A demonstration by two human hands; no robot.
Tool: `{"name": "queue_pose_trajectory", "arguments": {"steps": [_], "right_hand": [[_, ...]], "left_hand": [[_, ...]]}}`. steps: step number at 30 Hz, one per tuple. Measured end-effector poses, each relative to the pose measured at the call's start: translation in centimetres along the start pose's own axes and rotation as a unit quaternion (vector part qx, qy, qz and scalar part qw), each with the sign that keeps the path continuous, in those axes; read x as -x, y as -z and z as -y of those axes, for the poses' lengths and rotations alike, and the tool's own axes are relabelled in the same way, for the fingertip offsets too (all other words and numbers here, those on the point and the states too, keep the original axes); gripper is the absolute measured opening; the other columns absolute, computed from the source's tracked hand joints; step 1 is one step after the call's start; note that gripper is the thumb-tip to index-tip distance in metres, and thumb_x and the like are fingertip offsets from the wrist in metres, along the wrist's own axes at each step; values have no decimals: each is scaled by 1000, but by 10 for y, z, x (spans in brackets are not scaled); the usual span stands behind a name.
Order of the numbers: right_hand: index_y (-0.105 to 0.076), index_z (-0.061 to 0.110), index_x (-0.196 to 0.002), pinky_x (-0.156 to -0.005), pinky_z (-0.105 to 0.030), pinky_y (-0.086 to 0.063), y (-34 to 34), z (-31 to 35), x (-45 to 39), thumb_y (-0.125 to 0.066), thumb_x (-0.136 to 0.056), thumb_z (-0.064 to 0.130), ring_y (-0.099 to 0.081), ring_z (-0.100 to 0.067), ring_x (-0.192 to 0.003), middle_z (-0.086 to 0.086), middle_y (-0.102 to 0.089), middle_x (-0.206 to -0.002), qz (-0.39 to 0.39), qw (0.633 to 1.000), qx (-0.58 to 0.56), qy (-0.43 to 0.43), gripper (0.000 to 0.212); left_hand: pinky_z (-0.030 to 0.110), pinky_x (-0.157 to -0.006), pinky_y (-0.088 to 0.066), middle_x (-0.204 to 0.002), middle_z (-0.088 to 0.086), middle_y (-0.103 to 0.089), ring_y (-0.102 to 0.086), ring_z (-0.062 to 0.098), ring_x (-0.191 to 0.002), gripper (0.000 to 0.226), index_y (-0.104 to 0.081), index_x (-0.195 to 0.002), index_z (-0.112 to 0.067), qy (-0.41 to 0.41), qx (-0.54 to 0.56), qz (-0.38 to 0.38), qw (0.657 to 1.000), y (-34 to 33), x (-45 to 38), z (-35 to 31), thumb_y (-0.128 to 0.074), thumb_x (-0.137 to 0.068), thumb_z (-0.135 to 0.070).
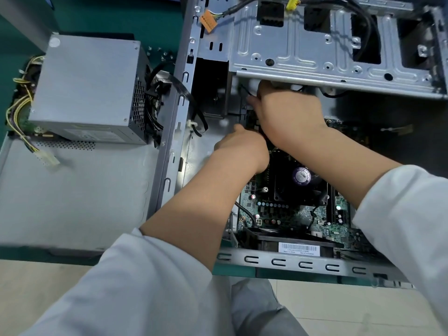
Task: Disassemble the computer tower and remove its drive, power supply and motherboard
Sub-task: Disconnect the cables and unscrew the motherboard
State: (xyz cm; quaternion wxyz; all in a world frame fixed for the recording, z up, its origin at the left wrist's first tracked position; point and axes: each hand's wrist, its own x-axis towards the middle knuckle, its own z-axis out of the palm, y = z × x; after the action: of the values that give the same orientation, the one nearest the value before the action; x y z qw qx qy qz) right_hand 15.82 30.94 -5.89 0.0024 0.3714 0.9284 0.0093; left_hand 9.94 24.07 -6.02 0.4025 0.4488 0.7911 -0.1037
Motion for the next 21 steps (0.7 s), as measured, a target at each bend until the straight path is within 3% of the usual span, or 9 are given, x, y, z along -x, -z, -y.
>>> {"name": "queue_pose_trajectory", "arguments": {"steps": [2, 4, 7, 11, 14, 18, 21], "right_hand": [[-51, 14, -114, -55, -30, -26, -3, -1, -1, -46, -95, 18, -55, -33, -75, -9, -60, -94, -2, 1000, 5, -3, 20], [-49, 15, -118, -56, -31, -29, -3, -1, 1, -48, -90, 12, -52, -31, -76, -10, -61, -99, 9, 1000, -24, -9, 28], [-46, 15, -121, -64, -34, -33, -2, 0, 1, -48, -88, 14, -56, -34, -90, -12, -59, -105, 20, 997, -78, -20, 32], [-50, 14, -116, -61, -33, -30, -3, -3, -2, -41, -96, 25, -54, -30, -79, -9, -60, -96, 15, 999, -31, -28, 24], [-49, 12, -117, -58, -31, -28, -5, -3, -1, -45, -93, 15, -49, -29, -71, -9, -57, -88, 21, 999, -26, -21, 24], [-46, 14, -122, -63, -33, -31, -3, -1, 3, -44, -91, 15, -58, -34, -89, -12, -60, -103, 9, 996, -84, -30, 31], [-47, 11, -119, -62, -33, -30, -6, 0, 4, -42, -95, 23, -55, -34, -81, -13, -60, -99, 8, 997, -64, -47, 28]], "left_hand": [[36, -86, -44, -144, 15, -19, -50, 31, -112, 37, -47, -125, -6, -7, -1, 1, 1000, 1, -2, 0, -43, -89, -5], [37, -90, -44, -141, 16, -23, -46, 30, -118, 36, -47, -124, -6, -23, -8, -3, 1000, 0, -1, 2, -43, -88, -4], [38, -92, -42, -135, 17, -33, -35, 28, -127, 40, -46, -125, -5, -30, -25, -13, 999, -3, -7, 5, -42, -85, -2], [37, -92, -41, -130, 17, -43, -36, 31, -125, 22, -48, -110, -3, -36, -39, -15, 998, -3, -5, 3, -42, -88, -5], [36, -90, -41, -132, 18, -38, -34, 30, -126, 27, -47, -114, -3, -38, -44, -11, 998, -3, -5, 3, -41, -87, -3], [36, -91, -40, -130, 19, -41, -32, 27, -126, 35, -46, -121, -2, -46, -68, -4, 997, -4, -8, 3, -41, -86, -1], [37, -95, -41, -128, 18, -42, -34, 29, -124, 29, -48, -113, -4, -44, -61, -5, 997, -4, -8, 3, -40, -86, -1]]}}
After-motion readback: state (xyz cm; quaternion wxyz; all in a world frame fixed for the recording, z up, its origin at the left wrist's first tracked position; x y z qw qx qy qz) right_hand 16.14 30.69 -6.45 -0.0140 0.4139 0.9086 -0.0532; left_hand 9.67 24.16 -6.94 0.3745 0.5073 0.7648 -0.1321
